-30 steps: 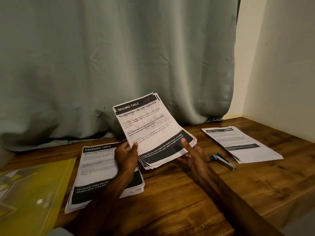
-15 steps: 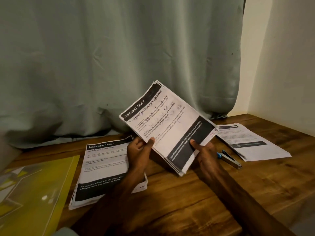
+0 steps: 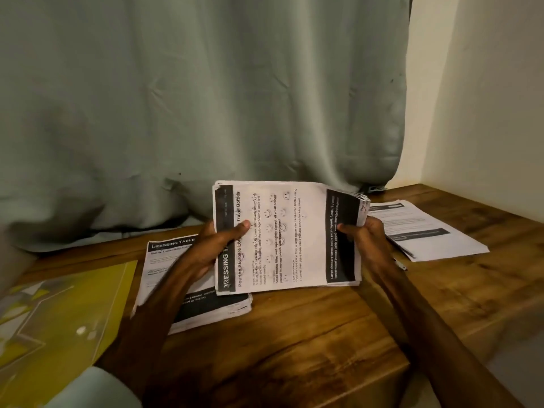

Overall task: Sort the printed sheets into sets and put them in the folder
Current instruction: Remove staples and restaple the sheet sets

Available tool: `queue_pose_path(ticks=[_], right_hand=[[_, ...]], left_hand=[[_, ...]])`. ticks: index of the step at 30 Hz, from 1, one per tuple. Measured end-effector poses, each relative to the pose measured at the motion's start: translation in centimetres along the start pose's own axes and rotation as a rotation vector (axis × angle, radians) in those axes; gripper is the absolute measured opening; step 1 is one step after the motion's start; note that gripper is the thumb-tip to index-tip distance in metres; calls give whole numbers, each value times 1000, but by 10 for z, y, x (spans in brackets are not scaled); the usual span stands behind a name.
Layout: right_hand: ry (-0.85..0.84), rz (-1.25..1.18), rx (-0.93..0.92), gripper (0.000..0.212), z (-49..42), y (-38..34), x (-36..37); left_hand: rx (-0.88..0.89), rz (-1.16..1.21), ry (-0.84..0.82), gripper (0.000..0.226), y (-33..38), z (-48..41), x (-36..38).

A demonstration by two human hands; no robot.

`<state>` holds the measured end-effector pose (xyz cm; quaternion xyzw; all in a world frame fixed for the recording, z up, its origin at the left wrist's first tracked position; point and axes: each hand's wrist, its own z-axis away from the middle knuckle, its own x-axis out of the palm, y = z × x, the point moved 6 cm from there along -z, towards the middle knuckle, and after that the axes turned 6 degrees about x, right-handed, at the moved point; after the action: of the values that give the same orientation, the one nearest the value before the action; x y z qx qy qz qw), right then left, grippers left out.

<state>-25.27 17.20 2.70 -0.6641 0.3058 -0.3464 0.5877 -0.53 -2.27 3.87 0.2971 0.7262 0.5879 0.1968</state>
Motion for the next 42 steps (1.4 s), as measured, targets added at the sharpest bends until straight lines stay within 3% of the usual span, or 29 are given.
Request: queue_pose_path(ticks=[3,6,10,14,19,25,31,36,42], right_hand=[[0,137,-150,22,4,-25,-13],[63,220,-249,36,13,-41,-27],[136,255,-327,38,31,-46,-47],[163,238,-285,41,49,-21,-64],[156,243,-204,44,56,0,-74],[167,215,-272,41,54,-21,-77],[128,256,-165,50,47,7,-76],[113,298,-152,51,40,2,-73],[137,267,-223,49,37,-20,-72]], left_hand=[[42,-10,87,31,6,0,16],[88,-15,201,31,11,4,31],[169,-30,243,30,17,24,62],[210,-74,240,9,3,48,85],[129,-106,291,24,-13,56,86],[262,-145,265,14,12,54,86],[84,-228,199,23,-18,55,74],[187,-175,210,21,24,39,68],[313,-227,326,35,58,19,66]])
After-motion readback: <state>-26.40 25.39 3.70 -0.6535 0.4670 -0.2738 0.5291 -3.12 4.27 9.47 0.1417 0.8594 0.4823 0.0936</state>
